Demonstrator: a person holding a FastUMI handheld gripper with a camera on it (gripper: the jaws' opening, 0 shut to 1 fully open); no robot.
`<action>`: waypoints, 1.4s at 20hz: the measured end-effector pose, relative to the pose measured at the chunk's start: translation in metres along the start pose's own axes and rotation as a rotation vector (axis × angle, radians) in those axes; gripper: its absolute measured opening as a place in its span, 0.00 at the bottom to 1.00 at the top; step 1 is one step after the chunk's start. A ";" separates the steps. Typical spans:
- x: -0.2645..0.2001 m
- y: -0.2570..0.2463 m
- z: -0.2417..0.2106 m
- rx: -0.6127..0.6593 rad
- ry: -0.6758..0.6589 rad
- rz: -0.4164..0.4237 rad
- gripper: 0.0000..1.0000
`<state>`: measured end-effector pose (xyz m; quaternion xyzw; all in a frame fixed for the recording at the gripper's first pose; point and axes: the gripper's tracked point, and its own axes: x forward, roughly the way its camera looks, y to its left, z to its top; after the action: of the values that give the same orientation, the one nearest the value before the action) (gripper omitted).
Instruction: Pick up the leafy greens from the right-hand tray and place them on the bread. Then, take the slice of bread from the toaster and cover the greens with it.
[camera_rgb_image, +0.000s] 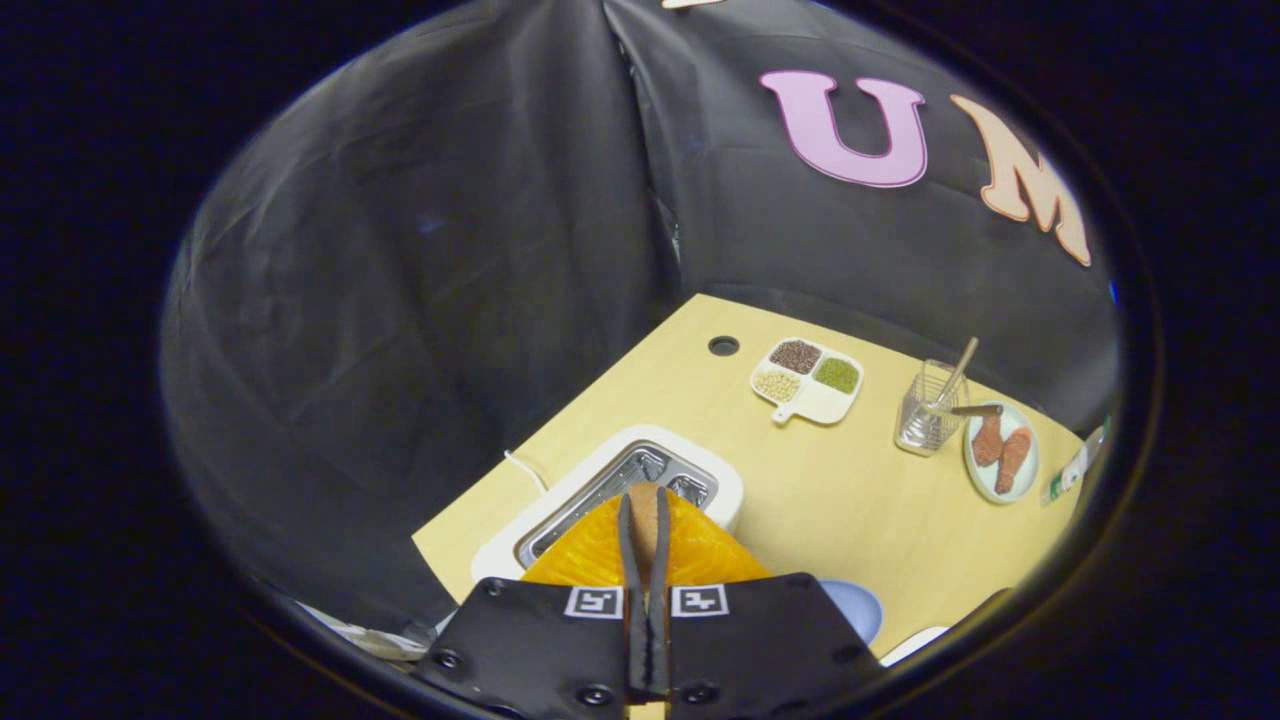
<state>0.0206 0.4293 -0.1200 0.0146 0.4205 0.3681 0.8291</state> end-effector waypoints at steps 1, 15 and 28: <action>-0.004 -0.001 0.000 0.006 -0.003 0.006 0.04; -0.064 -0.022 0.012 0.165 -0.106 0.121 0.04; -0.080 -0.082 -0.049 0.265 -0.073 0.064 0.04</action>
<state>0.0051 0.3062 -0.1242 0.1509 0.4343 0.3345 0.8226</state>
